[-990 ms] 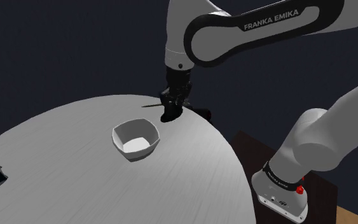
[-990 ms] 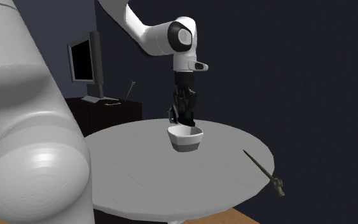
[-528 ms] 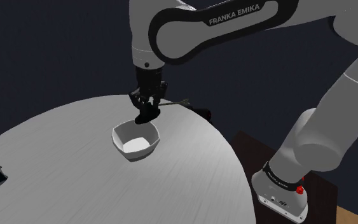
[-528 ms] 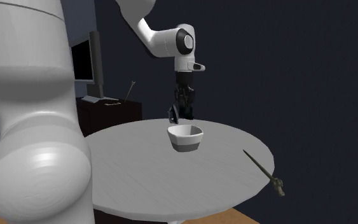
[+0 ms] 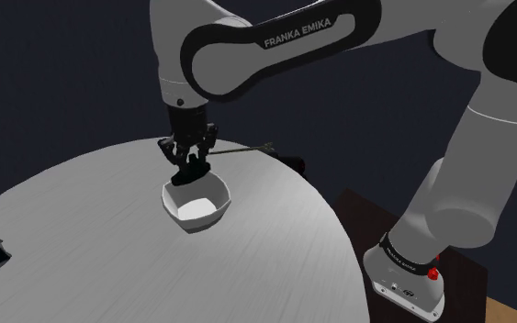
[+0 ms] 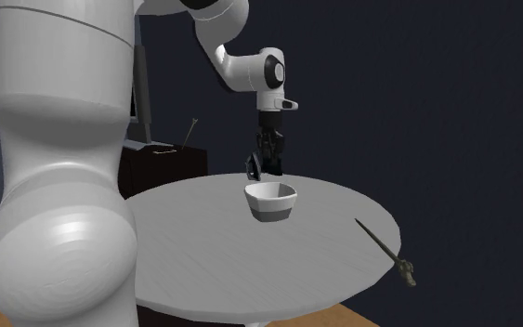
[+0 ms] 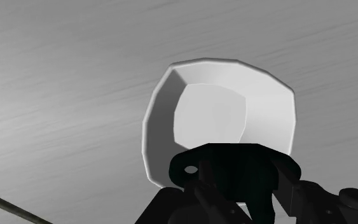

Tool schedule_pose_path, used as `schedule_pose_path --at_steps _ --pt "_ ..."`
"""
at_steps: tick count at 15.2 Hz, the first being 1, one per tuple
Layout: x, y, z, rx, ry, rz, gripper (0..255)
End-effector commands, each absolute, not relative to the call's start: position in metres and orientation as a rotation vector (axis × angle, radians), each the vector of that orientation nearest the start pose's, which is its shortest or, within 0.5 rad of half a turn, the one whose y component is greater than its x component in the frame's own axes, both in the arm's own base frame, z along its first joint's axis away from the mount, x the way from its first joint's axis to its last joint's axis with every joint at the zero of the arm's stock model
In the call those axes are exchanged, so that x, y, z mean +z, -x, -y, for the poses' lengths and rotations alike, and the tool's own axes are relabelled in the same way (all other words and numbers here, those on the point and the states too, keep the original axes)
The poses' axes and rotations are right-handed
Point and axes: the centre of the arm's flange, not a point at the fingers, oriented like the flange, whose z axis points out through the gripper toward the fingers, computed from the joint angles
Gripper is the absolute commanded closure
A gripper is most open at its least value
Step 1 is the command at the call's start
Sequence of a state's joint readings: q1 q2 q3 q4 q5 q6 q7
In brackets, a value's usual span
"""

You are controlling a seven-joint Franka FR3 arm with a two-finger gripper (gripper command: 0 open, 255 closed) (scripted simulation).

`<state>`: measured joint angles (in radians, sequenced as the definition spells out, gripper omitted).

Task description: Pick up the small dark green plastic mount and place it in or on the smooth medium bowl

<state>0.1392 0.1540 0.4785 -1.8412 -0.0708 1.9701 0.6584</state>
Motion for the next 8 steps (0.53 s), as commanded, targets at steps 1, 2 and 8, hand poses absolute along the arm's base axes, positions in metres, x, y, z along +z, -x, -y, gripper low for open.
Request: schedule_pose_path --at_steps 1,2,8 --pt "0.439 -0.495 -0.332 0.013 3.141 -0.028 255" --pt "0.434 -0.495 -0.332 0.013 3.141 -0.028 255" --pt "0.402 -0.495 -0.332 0.013 3.141 -0.028 255"
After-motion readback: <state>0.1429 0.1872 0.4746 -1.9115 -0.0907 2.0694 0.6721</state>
